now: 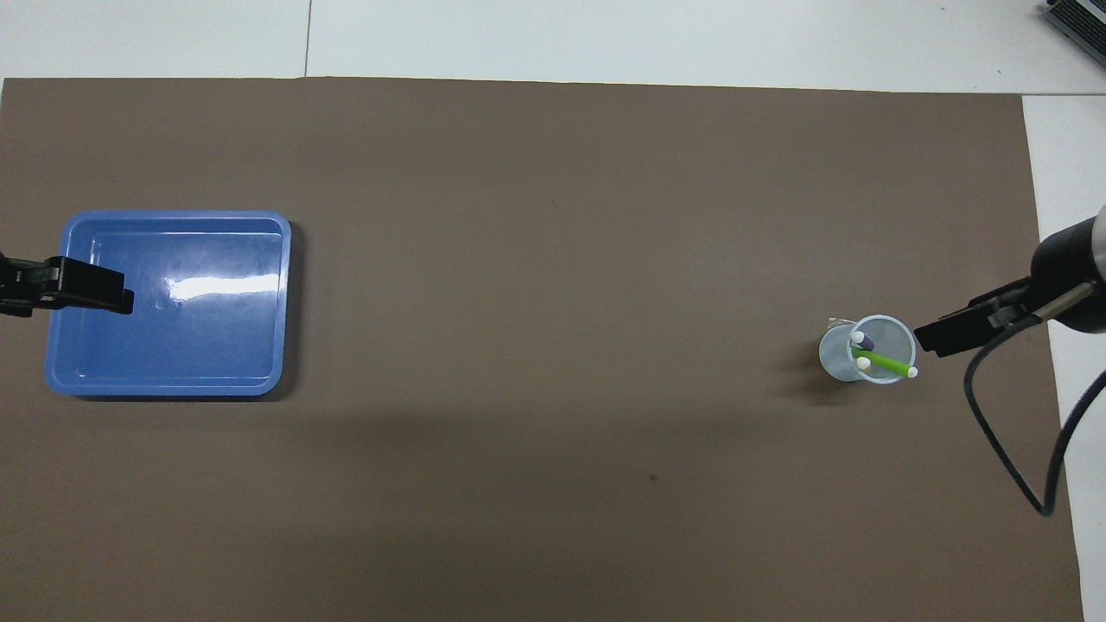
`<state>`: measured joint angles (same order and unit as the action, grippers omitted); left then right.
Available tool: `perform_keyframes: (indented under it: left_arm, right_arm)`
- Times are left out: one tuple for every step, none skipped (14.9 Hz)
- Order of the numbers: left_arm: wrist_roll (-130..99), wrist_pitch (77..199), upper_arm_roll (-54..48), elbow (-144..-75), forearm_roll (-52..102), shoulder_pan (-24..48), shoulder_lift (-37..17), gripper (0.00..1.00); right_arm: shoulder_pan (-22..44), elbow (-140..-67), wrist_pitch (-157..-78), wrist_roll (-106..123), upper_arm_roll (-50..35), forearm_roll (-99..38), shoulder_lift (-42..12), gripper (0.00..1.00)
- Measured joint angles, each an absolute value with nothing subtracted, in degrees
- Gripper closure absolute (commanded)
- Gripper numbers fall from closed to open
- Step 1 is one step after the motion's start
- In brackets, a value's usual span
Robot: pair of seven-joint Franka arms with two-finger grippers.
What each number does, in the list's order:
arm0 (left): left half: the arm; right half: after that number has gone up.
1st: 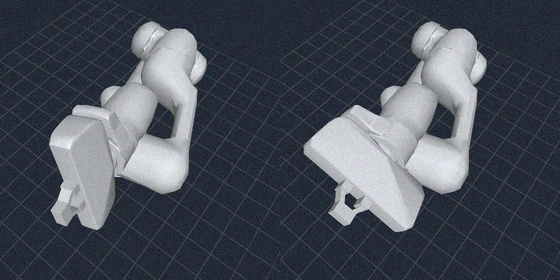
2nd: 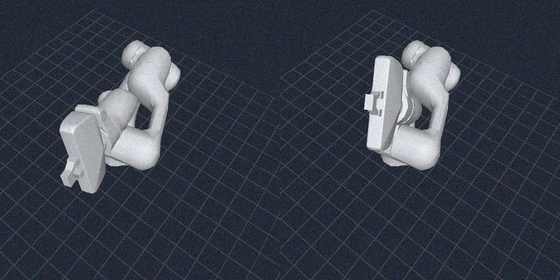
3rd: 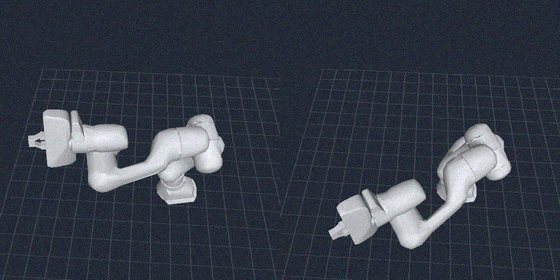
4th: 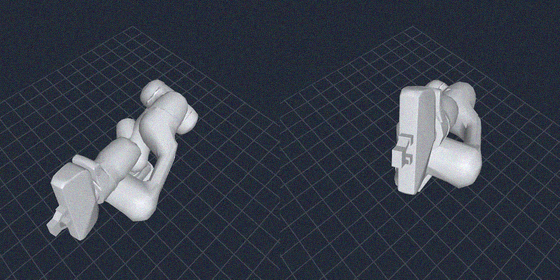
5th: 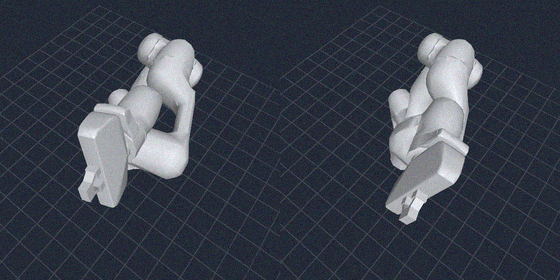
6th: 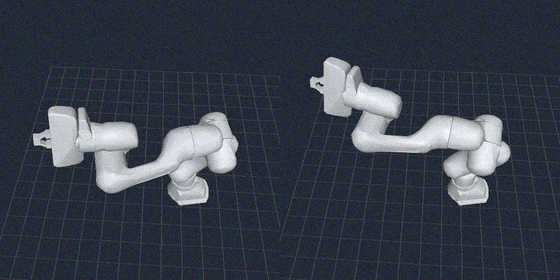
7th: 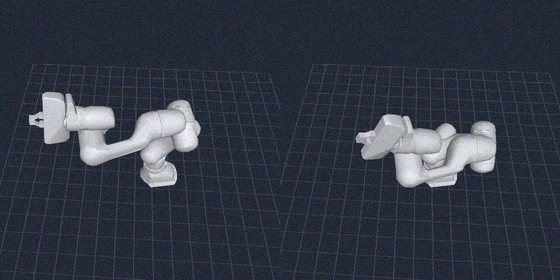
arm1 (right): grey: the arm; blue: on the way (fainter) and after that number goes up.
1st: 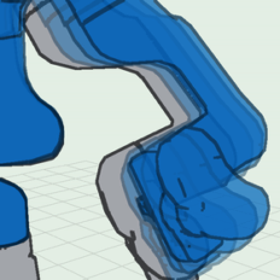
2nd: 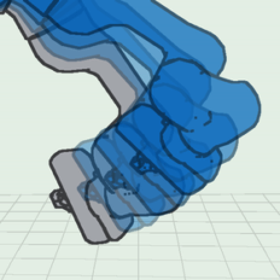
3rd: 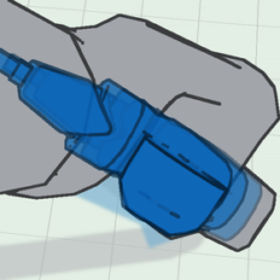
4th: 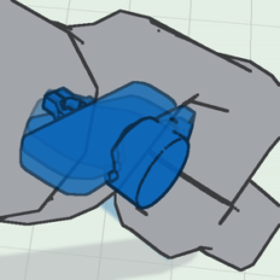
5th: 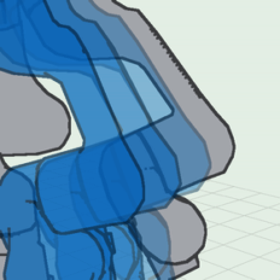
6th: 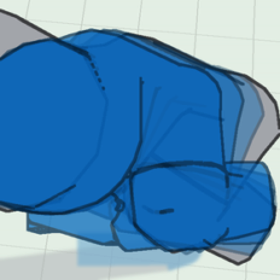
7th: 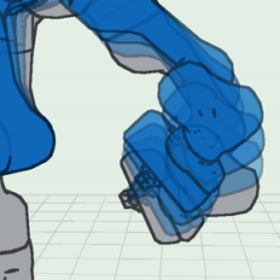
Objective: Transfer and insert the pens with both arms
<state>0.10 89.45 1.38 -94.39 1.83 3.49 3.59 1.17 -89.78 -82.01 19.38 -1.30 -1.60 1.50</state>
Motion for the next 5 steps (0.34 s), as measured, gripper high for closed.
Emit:
perform_keyframes:
  left_arm:
    - [0.10,89.45,1.38,-94.39,1.83,3.49,3.59,0.00]
    - [0.10,89.46,1.40,-94.39,1.82,3.45,3.59,0.00]
    - [0.10,89.46,1.44,-94.38,1.81,3.41,3.59,0.00]
    - [0.10,89.48,1.49,-94.38,1.81,3.36,3.59,0.00]
    - [0.10,89.50,1.52,-94.38,1.81,3.33,3.59,0.00]
  right_arm:
    - [1.12,-89.83,-81.22,19.36,-1.30,-0.98,1.39,0.00]
    - [1.12,-89.87,-80.87,19.33,-1.32,-0.68,1.27,0.00]
    - [1.12,-89.87,-80.83,19.30,-1.34,-0.61,1.18,0.00]
    - [1.12,-89.86,-80.83,19.27,-1.37,-0.59,1.14,0.00]
    - [1.12,-89.81,-80.83,19.24,-1.38,-0.59,1.14,0.00]
